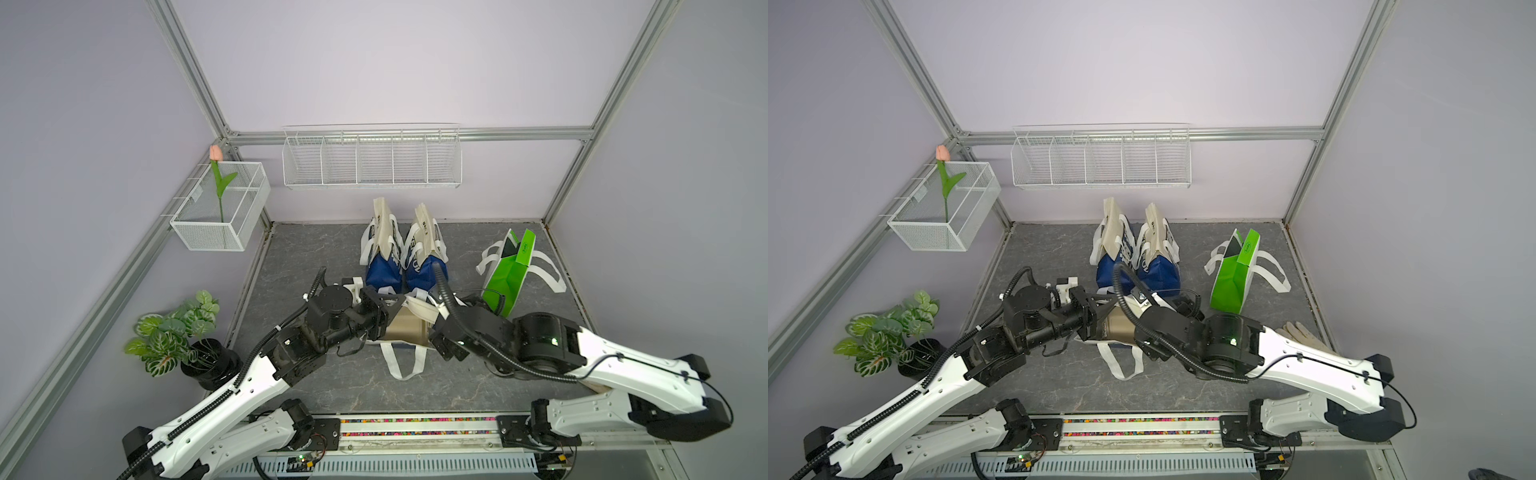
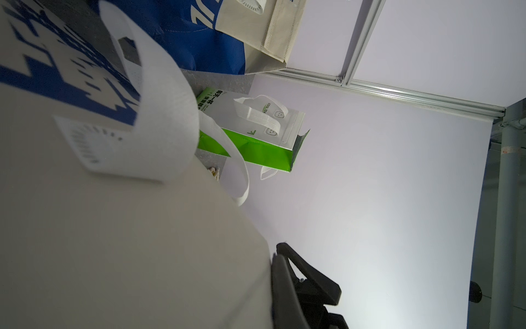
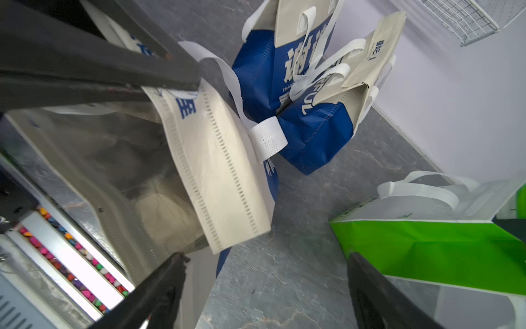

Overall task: Open the takeout bag
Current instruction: Open the takeout bag at the center of the board, then pick up the takeout bag at the center of the board.

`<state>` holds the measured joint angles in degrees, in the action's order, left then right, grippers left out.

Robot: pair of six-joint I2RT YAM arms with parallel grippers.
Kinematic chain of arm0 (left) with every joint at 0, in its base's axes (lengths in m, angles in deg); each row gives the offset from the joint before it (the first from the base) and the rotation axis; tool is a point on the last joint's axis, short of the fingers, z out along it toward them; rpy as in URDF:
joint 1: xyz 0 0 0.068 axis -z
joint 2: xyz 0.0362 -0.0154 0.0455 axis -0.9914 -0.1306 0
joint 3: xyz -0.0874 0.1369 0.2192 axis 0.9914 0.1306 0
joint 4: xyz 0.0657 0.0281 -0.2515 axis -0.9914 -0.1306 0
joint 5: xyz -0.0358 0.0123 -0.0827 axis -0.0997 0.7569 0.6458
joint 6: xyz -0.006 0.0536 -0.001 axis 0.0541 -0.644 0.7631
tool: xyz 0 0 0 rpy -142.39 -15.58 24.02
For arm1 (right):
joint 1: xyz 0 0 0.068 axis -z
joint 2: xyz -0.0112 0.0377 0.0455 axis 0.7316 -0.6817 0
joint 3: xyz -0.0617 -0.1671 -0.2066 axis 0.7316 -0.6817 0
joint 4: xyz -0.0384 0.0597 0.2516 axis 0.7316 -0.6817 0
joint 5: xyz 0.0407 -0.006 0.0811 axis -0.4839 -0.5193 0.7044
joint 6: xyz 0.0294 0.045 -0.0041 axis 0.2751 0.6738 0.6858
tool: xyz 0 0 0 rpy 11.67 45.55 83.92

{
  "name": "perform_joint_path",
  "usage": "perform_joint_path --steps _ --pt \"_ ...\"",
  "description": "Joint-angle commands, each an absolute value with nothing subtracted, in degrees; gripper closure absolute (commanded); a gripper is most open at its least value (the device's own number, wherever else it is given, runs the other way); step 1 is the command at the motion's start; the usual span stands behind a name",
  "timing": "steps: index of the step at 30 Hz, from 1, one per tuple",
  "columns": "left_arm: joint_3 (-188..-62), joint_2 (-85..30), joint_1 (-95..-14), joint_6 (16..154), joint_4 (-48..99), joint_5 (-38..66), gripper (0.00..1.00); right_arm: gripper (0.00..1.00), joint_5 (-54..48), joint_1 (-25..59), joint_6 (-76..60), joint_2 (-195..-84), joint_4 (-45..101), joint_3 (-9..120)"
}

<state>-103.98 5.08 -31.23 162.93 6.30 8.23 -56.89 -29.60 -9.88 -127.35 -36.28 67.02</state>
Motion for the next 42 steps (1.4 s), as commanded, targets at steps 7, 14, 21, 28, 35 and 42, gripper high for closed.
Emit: perform_joint_path --steps 7,14,21,28,35,42 --pt "-107.21 4.63 -31.86 162.57 7.26 8.85 1.0 0.11 -63.01 -29.53 -19.49 -134.64 -37.41 74.54" --pt "-107.08 4.65 -32.81 162.58 7.18 9.7 1.0 0.09 -58.1 -29.1 -22.59 -138.08 -32.36 75.17" --pt "-106.59 5.13 -33.43 162.1 6.73 10.05 1.0 0.24 -59.59 -25.76 -21.13 -140.07 -34.4 77.73" --pt "-108.94 3.95 -33.91 158.83 2.38 9.61 1.0 0.89 -60.25 -25.12 -19.19 -141.66 -40.82 81.98" --pt "-116.56 1.47 -34.27 147.36 -7.11 8.98 0.44 0.93 -52.26 -22.08 -15.88 -142.12 -45.09 85.17" --pt "-132.53 -1.51 -34.28 117.25 -25.64 21.49 0.3 0.93 -37.66 -16.97 -9.94 -144.7 -52.99 93.88"
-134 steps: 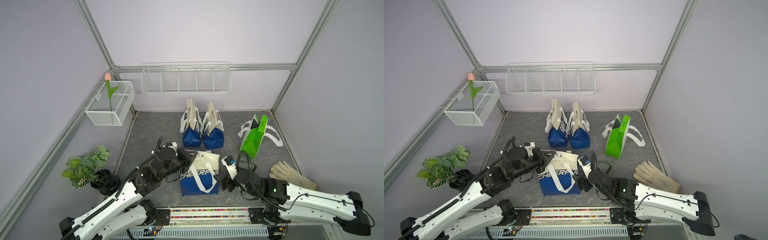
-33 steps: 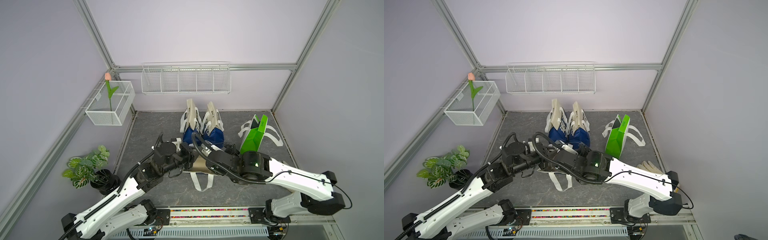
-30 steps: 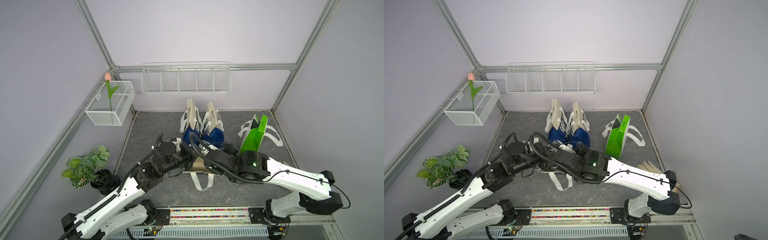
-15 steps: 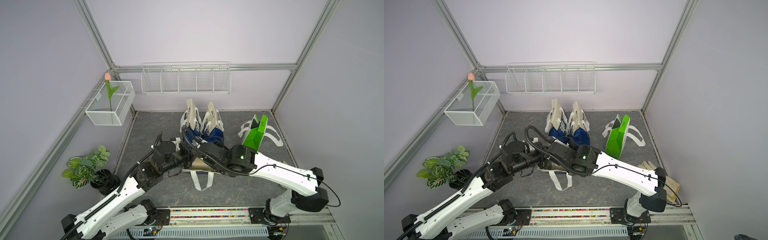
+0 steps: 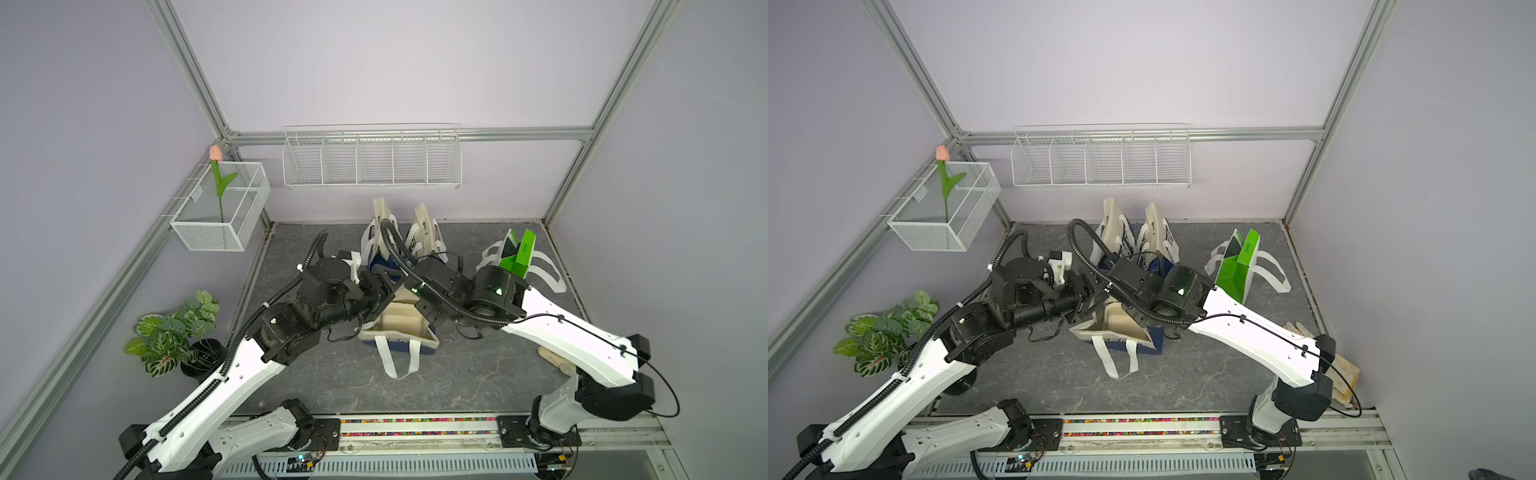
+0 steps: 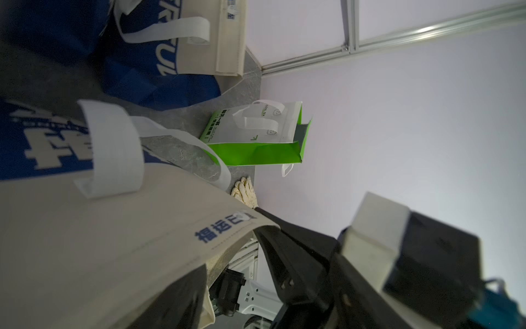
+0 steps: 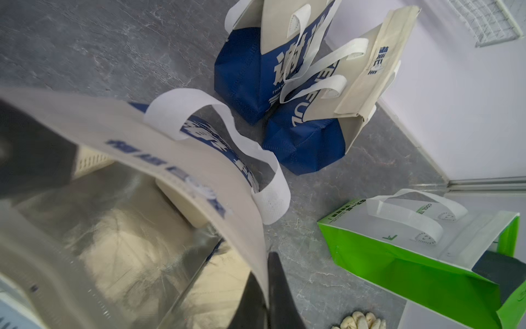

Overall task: Open the takeout bag
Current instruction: Pick up the takeout bag at the center of the board.

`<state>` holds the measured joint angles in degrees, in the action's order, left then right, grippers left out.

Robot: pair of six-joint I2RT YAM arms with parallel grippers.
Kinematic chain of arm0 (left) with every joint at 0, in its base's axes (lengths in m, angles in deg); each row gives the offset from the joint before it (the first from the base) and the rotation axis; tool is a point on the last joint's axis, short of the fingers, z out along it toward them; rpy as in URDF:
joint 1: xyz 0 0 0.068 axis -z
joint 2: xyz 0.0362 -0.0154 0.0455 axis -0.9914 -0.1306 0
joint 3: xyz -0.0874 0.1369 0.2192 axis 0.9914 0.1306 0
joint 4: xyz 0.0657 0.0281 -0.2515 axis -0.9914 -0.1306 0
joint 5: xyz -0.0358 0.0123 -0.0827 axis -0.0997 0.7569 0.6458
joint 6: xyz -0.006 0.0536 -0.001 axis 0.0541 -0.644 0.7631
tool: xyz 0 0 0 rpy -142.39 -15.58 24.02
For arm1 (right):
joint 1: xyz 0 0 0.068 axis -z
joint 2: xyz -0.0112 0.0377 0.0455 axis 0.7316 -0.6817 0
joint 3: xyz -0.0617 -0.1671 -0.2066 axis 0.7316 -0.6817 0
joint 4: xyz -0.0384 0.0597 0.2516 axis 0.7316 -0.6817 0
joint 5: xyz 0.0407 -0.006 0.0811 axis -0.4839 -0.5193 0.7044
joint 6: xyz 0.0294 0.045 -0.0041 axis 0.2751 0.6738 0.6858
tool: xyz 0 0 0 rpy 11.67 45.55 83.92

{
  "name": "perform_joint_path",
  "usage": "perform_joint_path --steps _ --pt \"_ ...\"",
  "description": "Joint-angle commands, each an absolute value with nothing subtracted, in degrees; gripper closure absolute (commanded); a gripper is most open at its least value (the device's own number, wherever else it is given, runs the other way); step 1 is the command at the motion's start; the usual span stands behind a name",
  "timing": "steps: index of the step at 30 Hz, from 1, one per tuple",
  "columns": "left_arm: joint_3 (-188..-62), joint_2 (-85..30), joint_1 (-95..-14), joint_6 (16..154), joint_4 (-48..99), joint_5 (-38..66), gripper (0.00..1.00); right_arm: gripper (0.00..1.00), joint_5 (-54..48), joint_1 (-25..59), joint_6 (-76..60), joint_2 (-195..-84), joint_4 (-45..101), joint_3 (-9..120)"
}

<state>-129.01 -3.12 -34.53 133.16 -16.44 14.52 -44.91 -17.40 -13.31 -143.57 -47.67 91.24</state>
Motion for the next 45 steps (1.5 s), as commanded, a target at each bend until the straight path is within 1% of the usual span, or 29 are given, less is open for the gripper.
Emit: perform_joint_path --steps 1,3,5,8,10,13,17,21,24,26,30,35,36,39,40,42,44,45 --pt "-132.65 -0.19 -34.03 114.97 -27.07 23.5 0.3 0.93 -36.62 -16.52 -9.39 -145.06 -53.62 94.79" --pt "-132.84 2.13 -33.49 111.74 -31.49 23.89 0.29 0.93 -34.23 -15.46 -8.73 -145.37 -53.98 95.41" --pt "-133.21 3.5 -32.06 109.63 -37.16 21.99 0.29 0.93 -31.56 -14.21 -8.13 -145.4 -53.4 95.17" --pt "-130.12 6.24 -27.93 110.36 -40.11 19.65 0.29 0.93 -28.93 -13.04 -7.63 -145.41 -51.81 94.64" --pt "-126.17 7.66 -25.61 112.36 -39.78 18.27 0.27 0.93 -28.45 -12.61 -7.3 -145.61 -51.38 94.63" --pt "-120.28 8.02 -25.23 116.43 -37.99 16.37 0.28 0.93 -27.98 -12.24 -7.0 -145.63 -50.53 94.22" --pt "-115.52 8.05 -25.19 123.71 -30.0 13.87 0.26 0.93 -27.07 -12.16 -6.28 -145.19 -49.4 93.25" --pt "-117.43 4.99 -25.14 127.4 -27.3 7.59 0.24 0.93 -26.25 -12.55 -5.86 -144.32 -48.55 92.24" --pt "-118.79 3.58 -25.19 129.12 -25.54 5.35 0.24 0.93 -26.29 -12.79 -5.71 -143.66 -48.28 91.5" --pt "-119.59 2.47 -25.14 130.74 -27.32 3.73 0.24 0.93 -26.22 -12.83 -5.68 -143.27 -48.11 91.13" --pt "-121.53 -1.22 -25.18 130.92 -33.64 2.51 0.28 0.93 -26.32 -13.14 -5.54 -142.53 -47.45 90.59" --pt "-121.79 -3.18 -25.19 132.02 -34.77 1.62 0.29 0.93 -26.24 -14.59 -5.76 -142.06 -45.91 90.2" --pt "-121.78 -3.5 -25.19 132.08 -34.45 1.83 0.31 0.93 -26.26 -14.88 -5.65 -141.98 -45.66 90.07" --pt "-121.97 -4.21 -25.19 131.79 -34.42 2.82 0.45 0.93 -26.96 -14.88 -5.45 -141.81 -45.8 89.78" --pt "-122.01 -4.25 -25.19 131.32 -34.85 3.01 0.51 0.93 -27.23 -14.69 -5.29 -141.71 -45.98 89.73" --pt "-122.61 -3.91 -25.19 130.18 -36.89 2.01 0.71 0.93 -27.37 -13.99 -5.06 -141.59 -46.29 89.63" --pt "-122.89 -2.98 -25.34 130.09 -39.21 -0.51 0.84 0.93 -27.16 -13.45 -4.86 -141.26 -46.25 89.45" --pt "-122.98 -2.2 -25.64 127.86 -40.33 -2.02 0.92 0.93 -27.0 -13.23 -4.85 -140.96 -46.1 89.37"
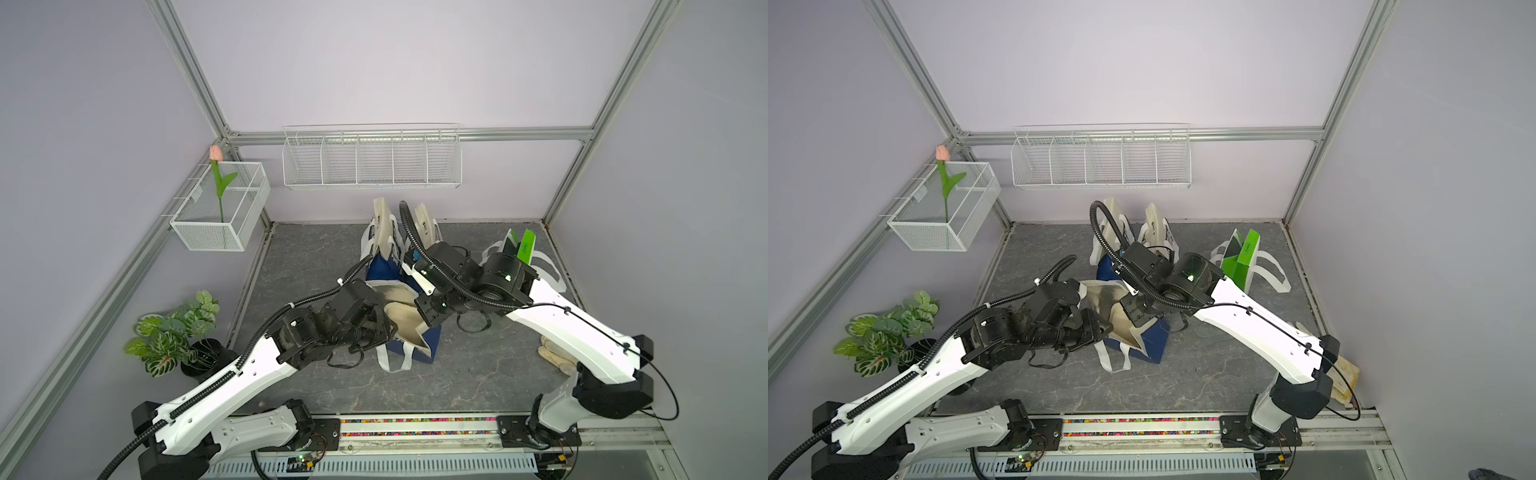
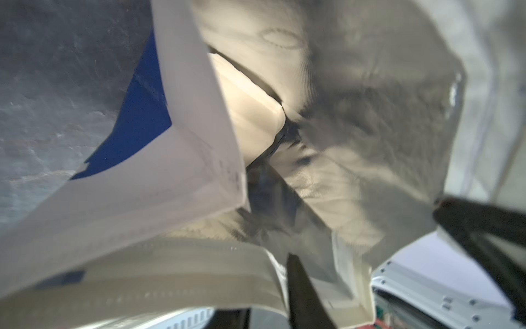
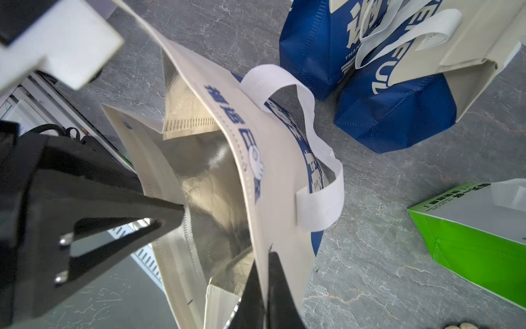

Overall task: Open the takeout bag
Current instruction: Pick up the takeout bag at the center of the board.

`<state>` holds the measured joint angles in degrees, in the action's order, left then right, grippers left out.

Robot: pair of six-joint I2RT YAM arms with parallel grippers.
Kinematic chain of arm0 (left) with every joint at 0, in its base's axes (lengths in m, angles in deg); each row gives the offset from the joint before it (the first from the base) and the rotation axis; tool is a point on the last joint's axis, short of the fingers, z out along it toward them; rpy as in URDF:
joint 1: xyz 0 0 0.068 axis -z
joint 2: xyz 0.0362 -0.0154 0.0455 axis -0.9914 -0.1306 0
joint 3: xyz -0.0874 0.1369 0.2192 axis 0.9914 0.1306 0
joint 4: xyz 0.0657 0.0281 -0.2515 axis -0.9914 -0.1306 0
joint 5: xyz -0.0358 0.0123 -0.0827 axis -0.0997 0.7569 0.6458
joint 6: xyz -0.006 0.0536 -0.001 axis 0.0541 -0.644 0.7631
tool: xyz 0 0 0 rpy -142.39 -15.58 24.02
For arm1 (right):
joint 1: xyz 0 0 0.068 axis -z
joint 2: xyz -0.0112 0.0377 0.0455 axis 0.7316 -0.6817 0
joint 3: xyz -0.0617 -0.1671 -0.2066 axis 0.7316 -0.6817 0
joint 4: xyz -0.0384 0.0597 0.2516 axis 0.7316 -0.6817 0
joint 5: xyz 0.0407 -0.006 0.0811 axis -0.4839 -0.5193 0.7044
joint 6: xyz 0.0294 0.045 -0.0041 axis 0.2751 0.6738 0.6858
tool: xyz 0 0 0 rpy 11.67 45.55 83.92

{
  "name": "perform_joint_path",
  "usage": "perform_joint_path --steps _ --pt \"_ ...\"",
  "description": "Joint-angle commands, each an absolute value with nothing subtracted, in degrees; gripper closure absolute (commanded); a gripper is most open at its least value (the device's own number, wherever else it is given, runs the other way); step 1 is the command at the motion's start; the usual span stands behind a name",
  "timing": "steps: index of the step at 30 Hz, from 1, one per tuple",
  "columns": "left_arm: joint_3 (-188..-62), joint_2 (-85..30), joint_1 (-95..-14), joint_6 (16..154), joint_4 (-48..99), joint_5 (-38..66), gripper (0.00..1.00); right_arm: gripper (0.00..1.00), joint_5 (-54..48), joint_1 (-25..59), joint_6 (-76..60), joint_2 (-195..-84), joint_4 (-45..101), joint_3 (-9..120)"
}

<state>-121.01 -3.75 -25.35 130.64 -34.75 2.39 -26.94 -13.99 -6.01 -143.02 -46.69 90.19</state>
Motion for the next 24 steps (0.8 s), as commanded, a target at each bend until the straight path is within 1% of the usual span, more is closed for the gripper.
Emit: perform_joint_path --steps 1,2,6,9,11,14,15,17,20,24 --pt "-122.89 -1.41 -25.95 127.45 -41.15 -3.18 0.98 0.93 -26.76 -13.01 -4.78 -140.82 -46.01 89.36" --pt "-122.84 -0.7 -26.74 126.79 -42.03 -4.13 1.0 0.93 -26.28 -12.77 -4.78 -140.47 -45.7 89.23" --pt "-121.69 1.9 -31.89 123.24 -43.15 -5.37 1.0 0.93 -23.67 -11.9 -4.87 -140.46 -43.89 88.58" --pt "-122.58 3.18 -36.36 118.46 -43.43 -8.53 1.0 0.93 -19.09 -11.65 -5.21 -141.34 -40.62 88.11" --pt "-124.55 3.44 -38.3 114.26 -43.24 -11.84 1.0 0.93 -15.48 -11.63 -5.6 -142.6 -38.23 88.67" --pt "-128.33 2.75 -39.07 110.02 -44.04 -21.63 1.0 0.93 -11.18 -11.67 -6.21 -145.89 -35.33 91.89" --pt "-129.19 2.3 -39.72 108.06 -43.19 -23.68 1.0 0.93 -10.28 -11.6 -6.43 -147.41 -34.65 93.86" --pt "-130.63 0.63 -42.78 103.65 -40.44 -24.42 1.0 0.93 -10.14 -11.51 -7.08 -151.55 -34.36 99.27" --pt "-131.73 -2.21 -50.32 97.37 -34.77 -19.25 1.0 0.93 -11.75 -10.48 -7.51 -159.64 -35.07 110.59" --pt "-131.59 -5.45 -57.09 91.72 -28.18 -20.13 1.0 0.93 -6.34 -7.77 -6.4 -173.81 -37.7 132.74"
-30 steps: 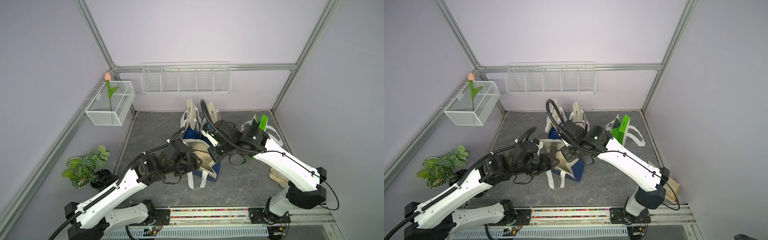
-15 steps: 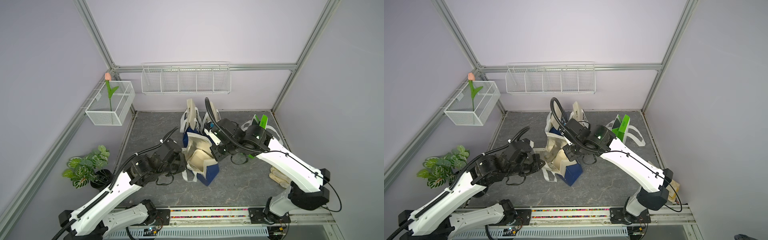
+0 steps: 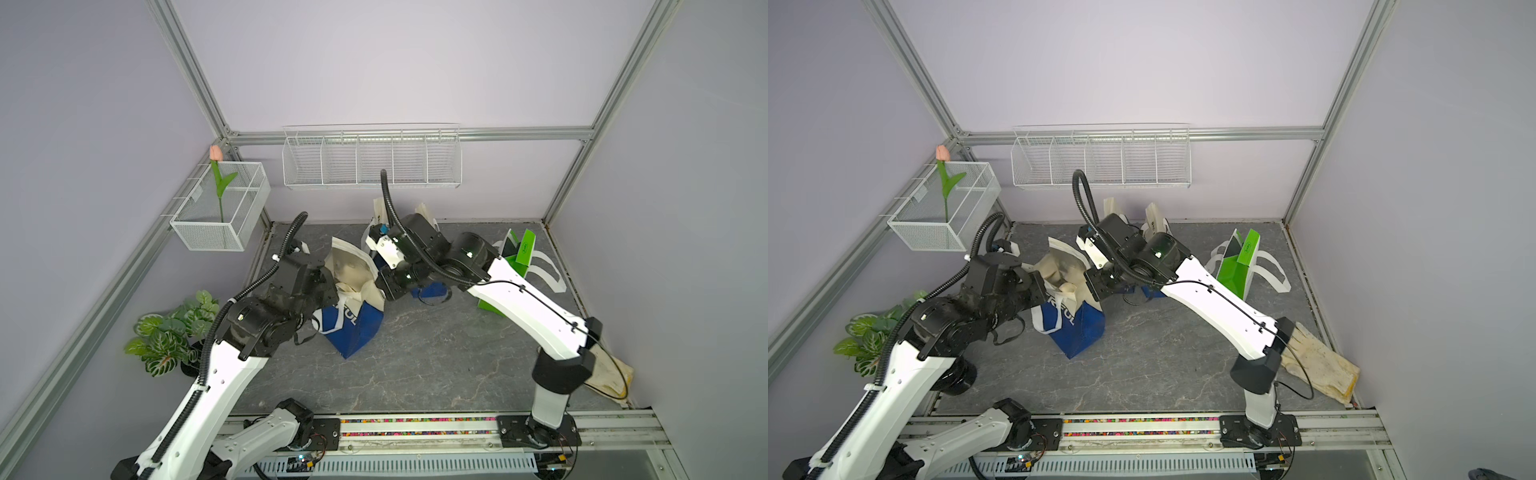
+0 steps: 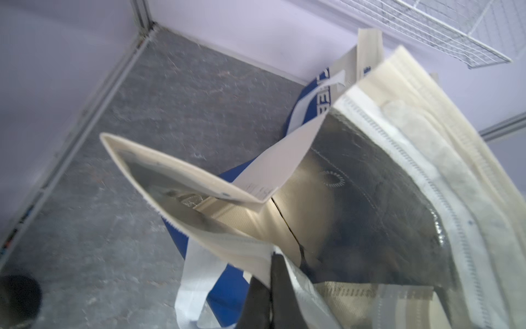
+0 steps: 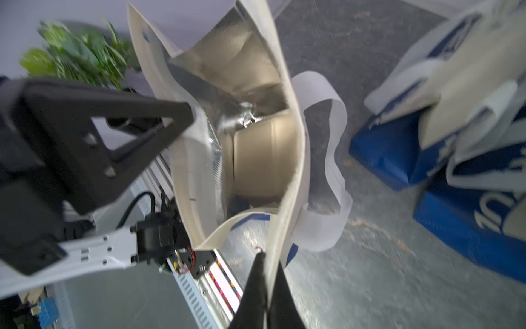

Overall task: Open the takeout bag
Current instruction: Pick up the takeout bag at the center of the board, then place the takeout bag at the center of the board.

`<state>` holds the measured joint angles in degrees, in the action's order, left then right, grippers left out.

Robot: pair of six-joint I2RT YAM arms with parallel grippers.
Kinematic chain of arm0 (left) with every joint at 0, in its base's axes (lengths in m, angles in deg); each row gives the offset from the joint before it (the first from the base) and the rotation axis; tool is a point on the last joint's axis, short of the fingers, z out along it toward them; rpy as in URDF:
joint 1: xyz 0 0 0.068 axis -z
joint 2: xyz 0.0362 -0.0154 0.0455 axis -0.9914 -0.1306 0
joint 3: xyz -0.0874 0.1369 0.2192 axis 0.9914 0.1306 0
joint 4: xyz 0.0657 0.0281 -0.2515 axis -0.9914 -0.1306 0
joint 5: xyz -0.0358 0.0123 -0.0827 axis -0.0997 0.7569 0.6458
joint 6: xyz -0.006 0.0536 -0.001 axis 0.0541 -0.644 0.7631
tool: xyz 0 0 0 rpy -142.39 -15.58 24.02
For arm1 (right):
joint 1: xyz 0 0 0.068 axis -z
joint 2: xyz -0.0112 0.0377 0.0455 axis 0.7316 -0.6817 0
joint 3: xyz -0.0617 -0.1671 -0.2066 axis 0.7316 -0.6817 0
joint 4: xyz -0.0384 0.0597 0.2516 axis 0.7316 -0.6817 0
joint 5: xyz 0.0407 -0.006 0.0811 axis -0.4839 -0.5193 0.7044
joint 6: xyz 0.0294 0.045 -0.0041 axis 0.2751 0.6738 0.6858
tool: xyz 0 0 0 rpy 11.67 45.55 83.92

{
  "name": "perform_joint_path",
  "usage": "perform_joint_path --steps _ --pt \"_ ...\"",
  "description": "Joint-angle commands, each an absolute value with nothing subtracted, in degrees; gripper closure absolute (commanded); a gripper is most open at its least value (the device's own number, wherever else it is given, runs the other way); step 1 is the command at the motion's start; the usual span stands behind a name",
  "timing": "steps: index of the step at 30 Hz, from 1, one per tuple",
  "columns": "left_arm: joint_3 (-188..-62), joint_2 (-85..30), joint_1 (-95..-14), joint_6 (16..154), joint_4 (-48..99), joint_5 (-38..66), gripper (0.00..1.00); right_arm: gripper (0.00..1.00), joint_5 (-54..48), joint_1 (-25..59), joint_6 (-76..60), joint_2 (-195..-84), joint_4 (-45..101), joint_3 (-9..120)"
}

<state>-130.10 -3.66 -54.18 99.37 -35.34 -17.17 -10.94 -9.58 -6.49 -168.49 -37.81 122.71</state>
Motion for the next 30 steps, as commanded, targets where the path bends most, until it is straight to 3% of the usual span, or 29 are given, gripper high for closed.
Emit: perform_joint_path --steps 1,4,14,17,20,22,26,30 --pt "-131.79 -6.53 -58.87 90.99 -26.96 -19.89 1.0 0.93 -4.7 -7.01 -5.47 -177.88 -38.3 138.08" --pt "-131.71 -9.28 -64.01 90.9 -23.84 -20.5 1.0 0.93 1.93 -4.33 -2.51 -186.19 -36.45 147.72" --pt "-133.79 -17.07 -73.29 89.86 -19.1 -18.6 1.0 0.92 7.19 0.04 -1.0 -190.81 -23.98 141.66" --pt "-133.3 -18.72 -75.24 90.56 -17.99 -18.6 1.0 0.85 7.98 1.15 0.39 -192.21 -21.69 141.65" --pt "-132.54 -20.08 -76.25 89.83 -16.39 -18.64 1.0 0.59 9.22 1.68 -0.96 -192.47 -21.95 142.43" --pt "-132.02 -21.26 -76.64 89.83 -15.73 -19.72 1.0 0.46 7.16 1.74 -4.8 -190.69 -25.64 143.06" --pt "-131.68 -22.53 -77.04 89.49 -14.68 -21.12 1.0 0.45 -2.06 1.02 -10.3 -184.57 -34.69 142.97" --pt "-132.2 -22.37 -77.31 89.1 -12.87 -21.41 1.0 0.37 -20.98 -0.57 -13.18 -177.57 -45.0 139.09"
